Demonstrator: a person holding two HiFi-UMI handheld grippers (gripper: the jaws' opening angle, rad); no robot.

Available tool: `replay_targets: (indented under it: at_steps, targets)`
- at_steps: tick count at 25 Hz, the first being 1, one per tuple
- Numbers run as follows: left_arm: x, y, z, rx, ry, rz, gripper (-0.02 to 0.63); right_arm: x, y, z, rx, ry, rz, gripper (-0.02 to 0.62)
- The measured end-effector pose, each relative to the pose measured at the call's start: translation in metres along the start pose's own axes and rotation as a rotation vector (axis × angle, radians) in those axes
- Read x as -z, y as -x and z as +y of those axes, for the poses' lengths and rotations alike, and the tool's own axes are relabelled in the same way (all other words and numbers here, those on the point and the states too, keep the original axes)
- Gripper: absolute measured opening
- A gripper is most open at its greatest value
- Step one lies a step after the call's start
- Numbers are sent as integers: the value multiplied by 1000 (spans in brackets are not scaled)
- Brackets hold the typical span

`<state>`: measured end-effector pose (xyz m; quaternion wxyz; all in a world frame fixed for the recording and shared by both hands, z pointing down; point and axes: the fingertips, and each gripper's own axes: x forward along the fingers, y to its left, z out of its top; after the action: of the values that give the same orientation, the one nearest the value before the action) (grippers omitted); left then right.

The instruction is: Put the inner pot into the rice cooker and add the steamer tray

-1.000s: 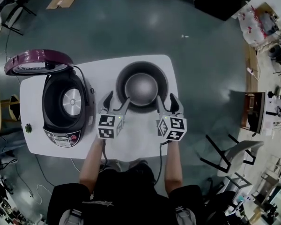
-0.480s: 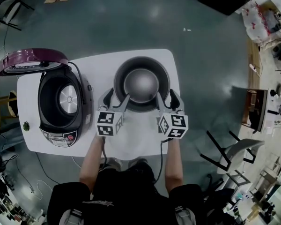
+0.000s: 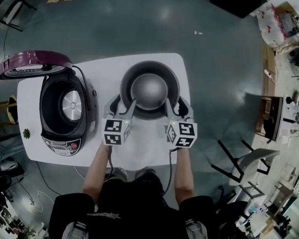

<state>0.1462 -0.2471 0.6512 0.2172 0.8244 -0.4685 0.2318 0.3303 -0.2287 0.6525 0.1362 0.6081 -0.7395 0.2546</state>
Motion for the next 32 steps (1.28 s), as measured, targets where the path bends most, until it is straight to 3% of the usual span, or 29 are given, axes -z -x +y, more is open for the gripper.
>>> replay_targets:
  at_steps: [11, 32]
  targets:
    - [-20, 14, -8, -11, -42, -43, 249, -23, 19, 2, 21, 30, -49, 183]
    - [-71, 134, -23, -52, -77, -201, 249, -89, 117, 61, -2, 95, -211, 169]
